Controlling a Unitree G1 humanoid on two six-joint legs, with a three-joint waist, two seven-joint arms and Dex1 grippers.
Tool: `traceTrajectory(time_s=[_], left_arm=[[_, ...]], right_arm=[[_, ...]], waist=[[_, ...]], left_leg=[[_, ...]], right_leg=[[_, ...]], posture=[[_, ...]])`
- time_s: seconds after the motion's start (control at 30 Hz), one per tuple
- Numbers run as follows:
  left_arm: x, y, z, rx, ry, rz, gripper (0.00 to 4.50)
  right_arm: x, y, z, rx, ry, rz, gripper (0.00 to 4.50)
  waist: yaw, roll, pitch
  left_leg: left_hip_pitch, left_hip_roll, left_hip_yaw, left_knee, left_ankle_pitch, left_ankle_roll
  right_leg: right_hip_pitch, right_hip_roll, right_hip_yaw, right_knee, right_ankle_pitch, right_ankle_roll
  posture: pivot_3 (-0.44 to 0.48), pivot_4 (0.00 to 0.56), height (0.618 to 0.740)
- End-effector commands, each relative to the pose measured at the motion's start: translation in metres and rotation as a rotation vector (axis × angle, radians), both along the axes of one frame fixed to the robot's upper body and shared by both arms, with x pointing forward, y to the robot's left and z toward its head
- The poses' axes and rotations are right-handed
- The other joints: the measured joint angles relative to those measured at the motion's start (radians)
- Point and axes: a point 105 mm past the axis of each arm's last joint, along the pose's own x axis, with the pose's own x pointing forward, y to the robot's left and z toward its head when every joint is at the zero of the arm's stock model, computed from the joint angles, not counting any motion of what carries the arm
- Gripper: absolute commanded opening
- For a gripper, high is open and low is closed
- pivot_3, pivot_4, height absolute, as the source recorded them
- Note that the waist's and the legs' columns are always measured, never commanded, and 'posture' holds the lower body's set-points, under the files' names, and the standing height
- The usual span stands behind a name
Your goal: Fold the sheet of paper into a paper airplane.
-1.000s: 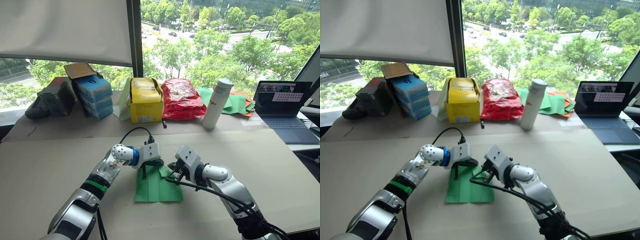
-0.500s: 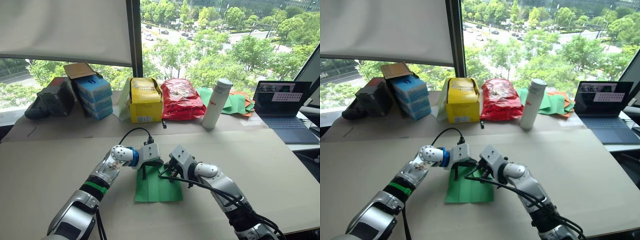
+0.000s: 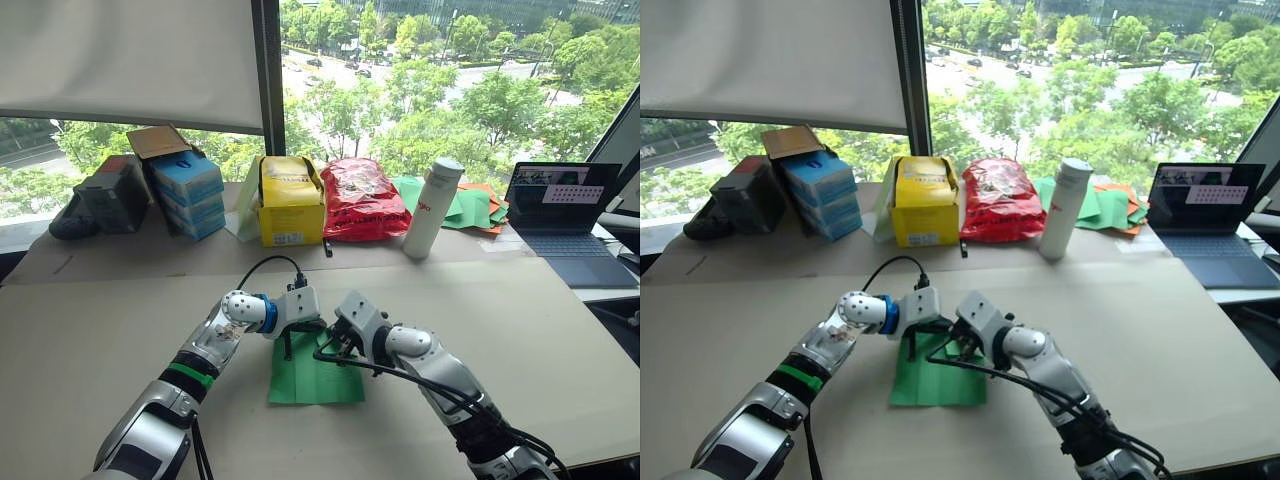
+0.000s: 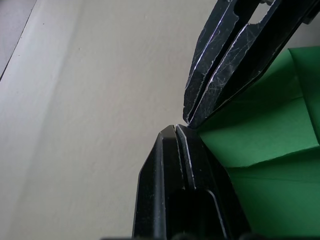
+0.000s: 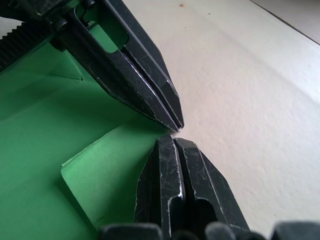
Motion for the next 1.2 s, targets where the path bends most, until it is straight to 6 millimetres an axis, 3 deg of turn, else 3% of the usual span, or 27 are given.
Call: traceTrajectory(time_s=[0.03, 0.17, 0.43, 0.63, 0.8, 0.93, 1.2], left_arm=[[0.0, 0.013, -0.015, 0.06, 0.039, 0.043, 0.0], [0.0, 0.013, -0.016, 0.061, 0.041, 0.041, 0.0], [0.0, 0.013, -0.015, 0.06, 0.039, 0.04, 0.0], [0.0, 0.013, -0.015, 0.061, 0.038, 0.041, 0.0], [0.0, 0.013, -0.015, 0.061, 0.039, 0.04, 0.0], [-0.001, 0.013, -0.015, 0.064, 0.041, 0.037, 0.0], [0.0, 0.013, -0.014, 0.062, 0.039, 0.039, 0.0]], right_arm=[[-0.002, 0.007, 0.025, 0.092, -0.06, 0.015, 0.02], [-0.003, 0.006, 0.029, 0.09, -0.074, 0.008, 0.02], [0.0, -0.005, 0.002, 0.02, -0.005, -0.042, 0.02], [-0.01, -0.008, -0.021, -0.025, 0.094, -0.038, 0.02], [-0.001, -0.009, -0.011, -0.008, 0.029, -0.066, 0.02], [0.001, 0.001, 0.018, 0.074, -0.064, -0.031, 0.02], [-0.003, 0.001, 0.006, 0.043, -0.022, -0.029, 0.02]], waist=[[0.0, 0.0, 0.0], [0.001, 0.0, 0.0], [0.001, 0.0, 0.0], [0.001, 0.0, 0.0], [0.0, 0.0, 0.0], [0.0, 0.0, 0.0], [0.0, 0.0, 0.0]], left_leg=[[0.0, 0.0, 0.0, 0.0, 0.0, 0.0], [-0.001, 0.0, 0.0, 0.0, 0.0, 0.0], [-0.001, 0.0, 0.0, 0.0, 0.0, 0.0], [-0.001, 0.0, 0.0, 0.0, 0.0, 0.0], [0.0, 0.0, 0.0, 0.0, 0.0, 0.0], [-0.001, 0.0, 0.0, 0.0, 0.0, 0.0], [-0.001, 0.0, 0.0, 0.0, 0.0, 0.0]], right_leg=[[0.0, 0.0, 0.0, 0.0, 0.0, 0.0], [-0.001, 0.0, 0.0, 0.0, 0.0, 0.0], [-0.001, 0.0, 0.0, 0.0, 0.0, 0.0], [0.0, 0.0, 0.0, 0.0, 0.0, 0.0], [0.0, 0.0, 0.0, 0.0, 0.0, 0.0], [-0.001, 0.0, 0.0, 0.0, 0.0, 0.0], [-0.001, 0.0, 0.0, 0.0, 0.0, 0.0]], posture=[[0.0, 0.15, 0.74], [0.0, 0.15, 0.74], [0.0, 0.15, 0.74], [0.0, 0.15, 0.74], [0.0, 0.15, 0.74], [0.0, 0.15, 0.74], [0.0, 0.15, 0.74]])
